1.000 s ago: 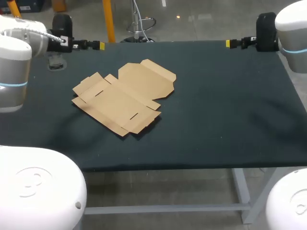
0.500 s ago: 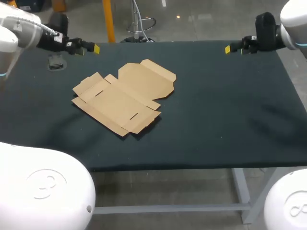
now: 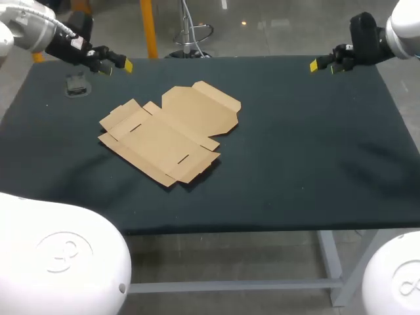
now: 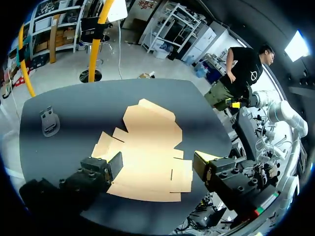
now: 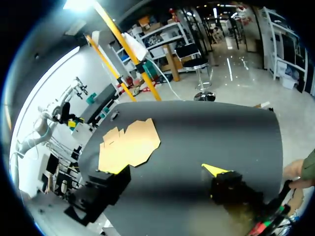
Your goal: Assemble the packaging by folding the flat box into shape, placing the metal phone stand inside, and closing the box properly
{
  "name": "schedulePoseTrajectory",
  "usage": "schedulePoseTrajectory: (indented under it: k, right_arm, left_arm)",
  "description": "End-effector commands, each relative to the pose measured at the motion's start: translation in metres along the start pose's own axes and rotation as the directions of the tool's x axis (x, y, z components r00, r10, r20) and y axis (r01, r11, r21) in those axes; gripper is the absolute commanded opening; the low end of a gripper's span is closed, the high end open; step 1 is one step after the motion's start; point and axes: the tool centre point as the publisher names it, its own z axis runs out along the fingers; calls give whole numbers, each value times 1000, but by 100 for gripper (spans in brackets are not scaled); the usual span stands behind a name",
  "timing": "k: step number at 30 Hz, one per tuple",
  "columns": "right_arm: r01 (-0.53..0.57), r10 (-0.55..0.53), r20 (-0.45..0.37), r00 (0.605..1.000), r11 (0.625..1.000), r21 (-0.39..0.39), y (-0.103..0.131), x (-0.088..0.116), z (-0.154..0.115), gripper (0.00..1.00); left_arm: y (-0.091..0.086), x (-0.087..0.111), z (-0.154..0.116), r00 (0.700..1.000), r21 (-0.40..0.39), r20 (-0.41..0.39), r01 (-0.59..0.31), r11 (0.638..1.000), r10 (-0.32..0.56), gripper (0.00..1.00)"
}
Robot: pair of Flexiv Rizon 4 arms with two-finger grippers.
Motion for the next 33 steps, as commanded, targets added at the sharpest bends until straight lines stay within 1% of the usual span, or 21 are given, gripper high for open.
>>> schedulePoseTrajectory:
  k: [1,3,4,6,8,9,10,11,12,13,14,16,18,21,24,27,30,33]
  right_arm:
    - [-4,4,-6,1000,1000,8,1,1,0,100]
    - [-77,77,-5,997,997,19,1,4,1,100]
    - [-80,80,-14,997,997,17,0,4,2,100]
    - [-158,158,-10,987,987,25,-5,7,5,100]
    - [-194,195,-30,980,980,36,-11,11,8,100]
    - [-233,233,-18,972,972,42,-15,14,10,100]
    - [-224,226,-36,974,973,52,-18,17,11,100]
    - [-255,257,-26,966,965,60,-21,21,11,100]
    - [-265,267,-25,963,962,65,-22,22,12,100]
    - [-262,265,-32,964,962,77,-25,28,14,100]
    - [-281,284,-21,958,955,90,-28,32,15,100]
    - [-294,301,-43,953,949,116,-32,39,19,100]
    - [-311,319,-35,947,940,137,-37,45,25,100]
    - [-334,345,-43,938,928,167,-45,54,35,100]
    - [-346,362,-46,931,916,204,-54,63,47,100]
    - [-359,378,-47,925,907,222,-61,71,55,100]
    - [-365,386,-48,921,901,233,-67,81,61,100]
    - [-375,399,-46,916,891,257,-73,88,67,100]
  left_arm:
    - [-10,-1,2,1000,-106,-21,-18,994,16,100]
    - [-11,-1,1,999,-117,-31,-24,993,21,100]
    - [-11,0,1,999,-118,-32,-30,993,26,100]
    - [-9,2,0,999,-128,-33,-33,991,29,100]
    - [-6,3,-2,999,-137,-32,-38,990,34,100]
    - [-4,3,-4,999,-147,-19,-39,988,36,100]
    - [-3,3,-5,999,-157,-17,-42,987,40,100]
    - [-1,3,-7,999,-166,-17,-43,985,41,100]
    - [0,2,-8,999,-174,-19,-41,984,39,100]
    - [2,2,-11,999,-192,-17,-38,981,36,100]
    - [4,0,-13,1000,-199,-11,-31,979,29,100]
    - [7,-1,-15,1000,-215,5,-10,977,12,100]
    - [11,-1,-16,1000,-230,12,14,973,-12,100]
    - [18,-2,-14,997,-237,58,54,970,-42,100]
    - [25,-4,-11,994,-228,85,87,970,-70,100]
    - [31,-9,-12,988,-191,111,123,974,-103,100]
    - [37,-12,-14,982,-152,115,170,974,-153,100]
    - [44,-16,-16,973,-129,118,214,968,-200,100]
